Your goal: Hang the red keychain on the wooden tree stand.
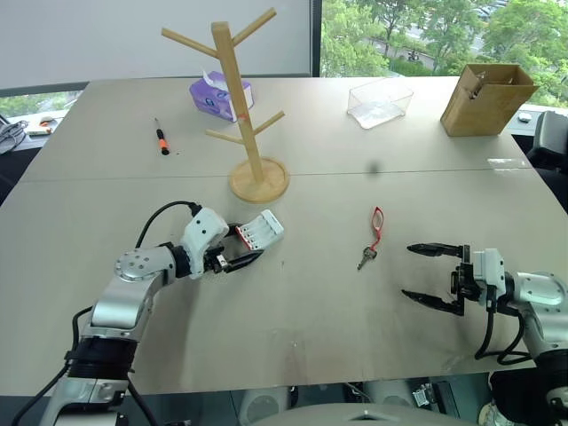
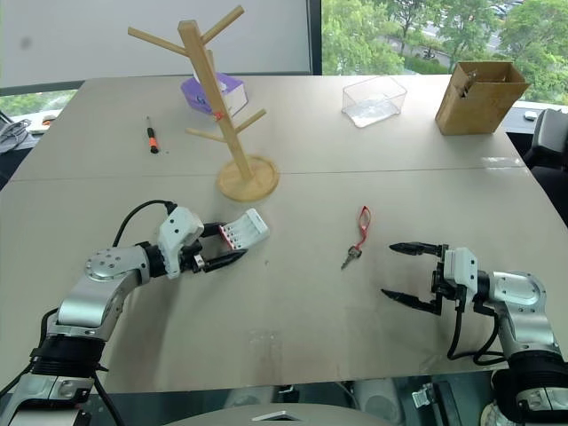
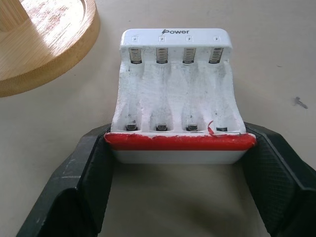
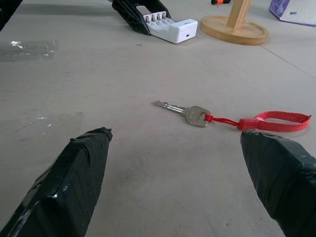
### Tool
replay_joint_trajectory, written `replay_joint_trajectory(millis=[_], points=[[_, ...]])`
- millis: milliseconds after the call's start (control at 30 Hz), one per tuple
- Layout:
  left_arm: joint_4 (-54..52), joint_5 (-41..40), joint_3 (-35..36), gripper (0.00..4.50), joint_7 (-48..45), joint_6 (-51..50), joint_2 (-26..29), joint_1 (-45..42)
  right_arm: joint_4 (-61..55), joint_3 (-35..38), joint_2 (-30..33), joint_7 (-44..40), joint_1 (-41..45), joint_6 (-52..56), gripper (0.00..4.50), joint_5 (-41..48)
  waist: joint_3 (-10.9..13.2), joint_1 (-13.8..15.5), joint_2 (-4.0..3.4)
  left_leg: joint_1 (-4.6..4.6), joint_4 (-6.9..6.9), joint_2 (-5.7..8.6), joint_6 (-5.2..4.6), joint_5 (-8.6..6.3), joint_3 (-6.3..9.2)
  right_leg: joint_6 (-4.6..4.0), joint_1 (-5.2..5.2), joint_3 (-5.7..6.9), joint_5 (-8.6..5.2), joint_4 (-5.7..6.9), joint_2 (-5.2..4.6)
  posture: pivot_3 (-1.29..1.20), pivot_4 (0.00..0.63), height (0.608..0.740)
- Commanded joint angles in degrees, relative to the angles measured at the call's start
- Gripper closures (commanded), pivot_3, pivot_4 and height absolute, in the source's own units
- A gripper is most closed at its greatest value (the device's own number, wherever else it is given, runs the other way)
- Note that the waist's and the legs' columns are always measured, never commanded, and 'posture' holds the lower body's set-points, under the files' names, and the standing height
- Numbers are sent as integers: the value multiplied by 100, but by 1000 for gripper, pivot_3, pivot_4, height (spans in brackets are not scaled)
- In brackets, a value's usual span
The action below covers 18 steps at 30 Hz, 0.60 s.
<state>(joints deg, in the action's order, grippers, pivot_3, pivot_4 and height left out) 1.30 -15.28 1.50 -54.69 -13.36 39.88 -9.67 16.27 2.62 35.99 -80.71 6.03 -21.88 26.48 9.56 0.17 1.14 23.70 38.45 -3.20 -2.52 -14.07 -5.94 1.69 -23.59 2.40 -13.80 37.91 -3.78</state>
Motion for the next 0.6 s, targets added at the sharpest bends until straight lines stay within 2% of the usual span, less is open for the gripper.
replay_joint_trajectory(millis=[33, 200, 467, 600], points=[[-83, 53, -17, 1362, 22, 47, -5, 68, -106, 115, 3, 19, 73, -17, 0, 36, 0, 0, 0, 0, 0, 0, 0, 0, 0, 0, 0, 0, 0, 0, 0, 0, 150, 740], [-157, 62, 106, 1362, 301, 22, -111, 60, -298, 160, -38, 77, 70, 173, 0, 194, 0, 6, -1, 0, 0, 0, 0, 0, 0, 0, 0, 0, 0, 0, 0, 0, 150, 740], [253, -175, 1357, 1362, 2241, -737, -692, -499, -2152, 339, 237, 526, 226, 1650, 0, 1117, 1, 39, -1, 3, 5, -3, -1, -1, 7, 1, -1, 3, 1, 5, 2, 0, 150, 740], [576, -35, 1754, 1362, 3050, -815, -881, -688, -2526, 378, 342, 750, 464, 2279, 0, 1357, -1, 54, 3, 3, 4, 0, 0, 0, 6, 1, 0, 2, 1, 3, -2, 0, 150, 740]])
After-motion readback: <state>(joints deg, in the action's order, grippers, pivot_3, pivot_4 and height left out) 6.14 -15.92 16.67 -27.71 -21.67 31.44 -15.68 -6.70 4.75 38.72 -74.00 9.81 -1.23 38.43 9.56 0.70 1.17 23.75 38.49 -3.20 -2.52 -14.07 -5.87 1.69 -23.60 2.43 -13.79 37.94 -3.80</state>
